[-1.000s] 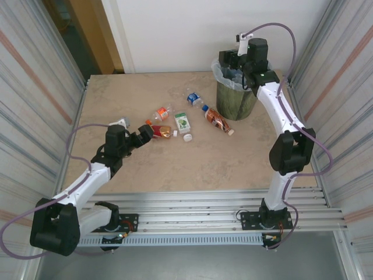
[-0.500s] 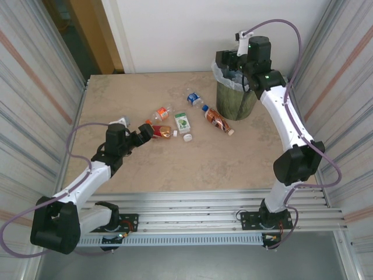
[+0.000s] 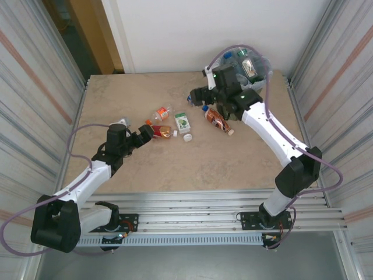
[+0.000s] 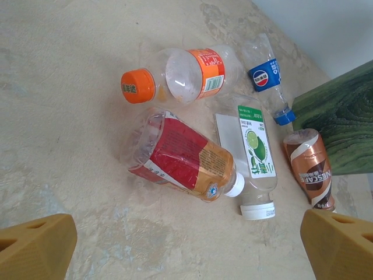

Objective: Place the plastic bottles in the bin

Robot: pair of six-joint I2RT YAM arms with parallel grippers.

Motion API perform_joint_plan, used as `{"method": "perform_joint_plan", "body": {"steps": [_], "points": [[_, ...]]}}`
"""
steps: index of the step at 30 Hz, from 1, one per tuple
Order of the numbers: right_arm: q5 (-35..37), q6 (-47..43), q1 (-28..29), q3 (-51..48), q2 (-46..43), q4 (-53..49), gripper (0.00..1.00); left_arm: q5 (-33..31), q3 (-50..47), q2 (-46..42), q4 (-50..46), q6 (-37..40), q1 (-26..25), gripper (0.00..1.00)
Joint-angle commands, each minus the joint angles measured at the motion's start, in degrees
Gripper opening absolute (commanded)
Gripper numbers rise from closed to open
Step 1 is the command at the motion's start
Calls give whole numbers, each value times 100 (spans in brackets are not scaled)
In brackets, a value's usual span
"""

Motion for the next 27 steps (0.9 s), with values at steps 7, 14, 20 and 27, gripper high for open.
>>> {"method": "perform_joint_plan", "body": {"steps": [7, 14, 20, 27], "points": [[-175, 1194, 374, 135, 879, -776, 97, -172, 109, -13, -142, -155, 73, 99], [-136, 1486, 433, 870, 1990, -1096, 100, -145, 98, -29, -164, -149, 82, 99], [109, 1321, 450, 1595, 2911, -1167, 98, -113, 55, -55, -154, -162, 98, 99], [18, 1093, 447, 2380, 3742, -1224, 98, -114, 43, -72, -156, -155, 111, 99]]}}
